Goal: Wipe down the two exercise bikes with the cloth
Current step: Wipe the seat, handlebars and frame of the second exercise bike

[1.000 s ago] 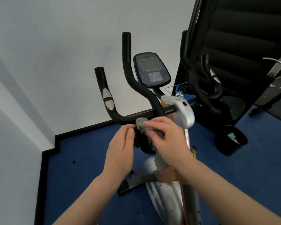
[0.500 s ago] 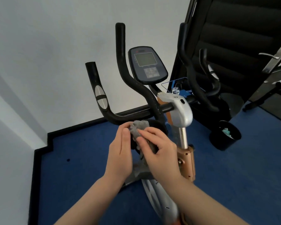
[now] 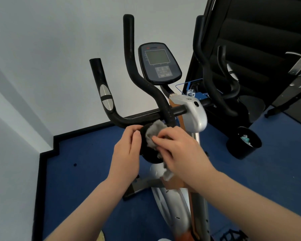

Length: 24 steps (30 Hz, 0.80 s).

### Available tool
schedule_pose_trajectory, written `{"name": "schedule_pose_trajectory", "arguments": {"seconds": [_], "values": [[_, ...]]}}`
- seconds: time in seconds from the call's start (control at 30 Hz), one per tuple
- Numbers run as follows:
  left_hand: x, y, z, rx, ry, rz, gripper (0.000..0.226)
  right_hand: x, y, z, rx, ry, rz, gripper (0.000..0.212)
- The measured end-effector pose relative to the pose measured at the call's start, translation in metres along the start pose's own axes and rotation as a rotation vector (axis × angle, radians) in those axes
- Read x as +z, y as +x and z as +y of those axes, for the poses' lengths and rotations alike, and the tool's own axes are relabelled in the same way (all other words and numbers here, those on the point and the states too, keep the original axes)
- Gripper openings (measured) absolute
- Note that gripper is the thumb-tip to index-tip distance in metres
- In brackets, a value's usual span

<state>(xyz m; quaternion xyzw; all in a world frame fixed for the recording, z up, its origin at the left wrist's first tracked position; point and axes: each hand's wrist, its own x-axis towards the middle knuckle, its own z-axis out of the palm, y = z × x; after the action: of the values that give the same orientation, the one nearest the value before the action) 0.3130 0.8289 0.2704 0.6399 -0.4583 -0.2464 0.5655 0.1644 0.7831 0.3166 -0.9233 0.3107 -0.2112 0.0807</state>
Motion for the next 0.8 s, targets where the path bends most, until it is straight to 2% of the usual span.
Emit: {"name": "schedule_pose_trajectory", "arguments": {"seconds": [0.1,0.2,0.3,0.37,0.47,0.53,0.6,0.7,0.8], "values": [[0.002,0.001,0.000,-0.039,-0.002,0.015,0.026,-0.020,-0.009,0.003,0.053,0.049,-0.025,0.017],[0.007,0.000,0.001,-0.039,-0.039,0.042,0.027,-0.026,0.023,0.006,0.126,0.108,0.176,0.021],[0.008,-0.001,0.001,-0.027,-0.053,0.048,0.028,-0.013,0.036,0.007,0.188,0.010,0.116,0.027],[0.007,0.000,-0.001,-0.026,-0.041,0.032,0.028,-0.006,0.015,0.007,0.226,0.000,0.171,0.027],[0.006,0.000,-0.002,-0.012,-0.051,0.034,0.027,-0.008,-0.016,0.004,0.303,0.152,0.277,0.026],[0.008,0.000,-0.002,-0.015,-0.060,0.040,0.027,-0.011,-0.013,0.013,0.354,0.308,0.346,0.024],[0.009,0.000,-0.002,-0.020,-0.066,0.045,0.028,-0.011,0.000,0.018,0.370,0.365,0.409,0.025],[0.010,0.000,-0.003,-0.019,-0.080,0.062,0.028,0.007,0.001,0.015,0.366,0.301,0.462,0.026],[0.014,-0.001,-0.004,-0.016,-0.110,0.095,0.029,0.034,-0.025,0.005,0.343,0.208,0.633,0.025]]}}
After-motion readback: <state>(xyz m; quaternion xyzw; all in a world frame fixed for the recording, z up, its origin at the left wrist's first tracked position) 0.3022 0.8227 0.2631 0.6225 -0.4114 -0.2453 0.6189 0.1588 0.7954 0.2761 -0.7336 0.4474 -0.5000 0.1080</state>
